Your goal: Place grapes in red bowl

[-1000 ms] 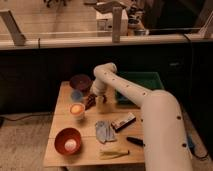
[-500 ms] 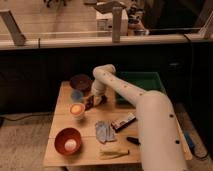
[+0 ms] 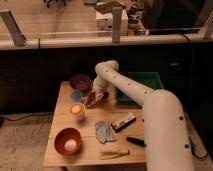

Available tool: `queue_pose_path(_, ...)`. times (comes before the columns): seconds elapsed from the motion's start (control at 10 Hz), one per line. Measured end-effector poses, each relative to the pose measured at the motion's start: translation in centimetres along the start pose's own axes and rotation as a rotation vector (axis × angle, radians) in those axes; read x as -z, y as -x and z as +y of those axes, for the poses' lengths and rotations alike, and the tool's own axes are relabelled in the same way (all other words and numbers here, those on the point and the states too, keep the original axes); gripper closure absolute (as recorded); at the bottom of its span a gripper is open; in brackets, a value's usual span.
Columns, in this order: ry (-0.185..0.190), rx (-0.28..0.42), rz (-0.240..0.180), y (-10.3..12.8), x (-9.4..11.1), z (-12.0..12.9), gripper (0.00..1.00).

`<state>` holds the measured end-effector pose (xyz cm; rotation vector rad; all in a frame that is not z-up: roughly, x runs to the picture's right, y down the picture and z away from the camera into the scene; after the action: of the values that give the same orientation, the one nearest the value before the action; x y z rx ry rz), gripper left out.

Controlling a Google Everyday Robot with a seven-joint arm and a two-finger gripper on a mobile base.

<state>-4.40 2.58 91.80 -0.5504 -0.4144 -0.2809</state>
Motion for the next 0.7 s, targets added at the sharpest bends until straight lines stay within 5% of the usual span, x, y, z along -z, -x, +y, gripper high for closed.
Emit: queue_pose_path(0.7, -0.109, 0.198, -0.033, 3.1, 9.3, -0.9, 1.0)
